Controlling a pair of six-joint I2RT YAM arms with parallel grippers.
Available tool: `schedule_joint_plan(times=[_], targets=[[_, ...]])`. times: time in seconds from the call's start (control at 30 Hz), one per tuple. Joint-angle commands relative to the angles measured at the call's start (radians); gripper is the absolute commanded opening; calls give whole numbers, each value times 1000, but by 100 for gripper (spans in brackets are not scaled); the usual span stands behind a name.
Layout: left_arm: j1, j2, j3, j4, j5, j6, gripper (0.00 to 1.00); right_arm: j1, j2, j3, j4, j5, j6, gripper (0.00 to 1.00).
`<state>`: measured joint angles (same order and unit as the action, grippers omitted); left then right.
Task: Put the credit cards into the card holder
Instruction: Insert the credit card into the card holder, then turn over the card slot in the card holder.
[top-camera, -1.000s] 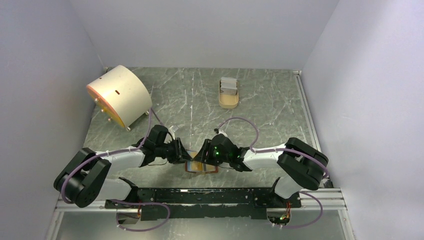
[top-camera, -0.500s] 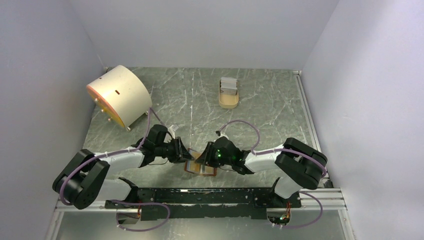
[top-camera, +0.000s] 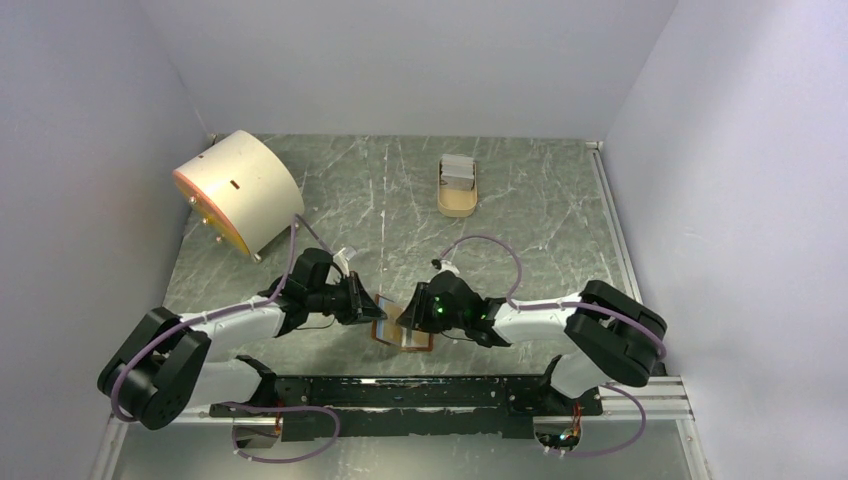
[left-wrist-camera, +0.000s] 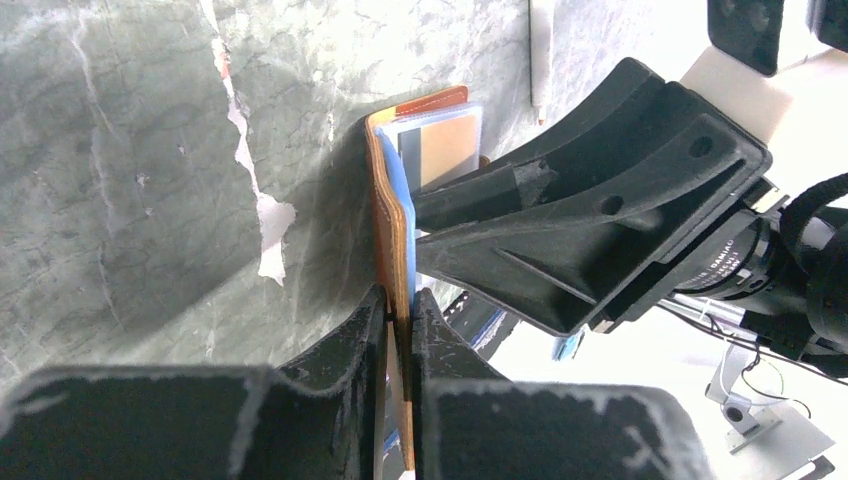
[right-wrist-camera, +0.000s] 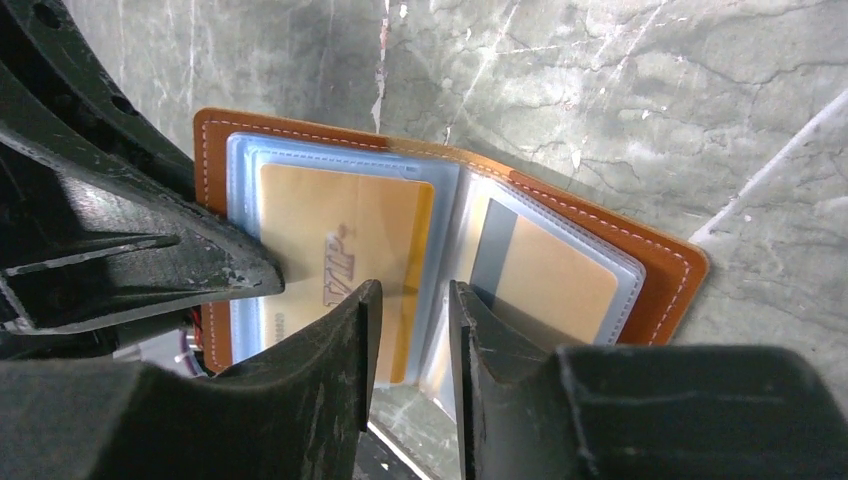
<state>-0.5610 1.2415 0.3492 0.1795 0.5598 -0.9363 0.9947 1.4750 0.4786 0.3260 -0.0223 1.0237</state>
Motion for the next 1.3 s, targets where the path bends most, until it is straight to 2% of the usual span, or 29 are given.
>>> schedule_joint_plan(times=[0.0, 0.2, 0.37, 0.5, 0.97, 1.17, 1.27], targets=[[-8, -47, 21, 23, 51, -11, 9, -2, 35, 16, -2, 20, -42, 34], [-8, -93, 7, 80, 93, -23, 14, -2, 97, 36, 43, -11, -48, 32], [-8, -76, -11, 116, 103, -19, 11, -1, 109, 36, 57, -18, -45, 32], [-8, -58, -30, 177, 117, -29, 22, -2, 111, 29, 62, -19, -42, 32], [-8, -79, -47, 189, 109, -13, 24, -1, 116, 29, 67, -22, -42, 32], [-7, -79, -59, 212, 111, -16, 29, -1, 114, 25, 65, -20, -42, 32], [-8, -79, -69, 234, 114, -24, 27, -1, 115, 25, 66, -21, -42, 32]])
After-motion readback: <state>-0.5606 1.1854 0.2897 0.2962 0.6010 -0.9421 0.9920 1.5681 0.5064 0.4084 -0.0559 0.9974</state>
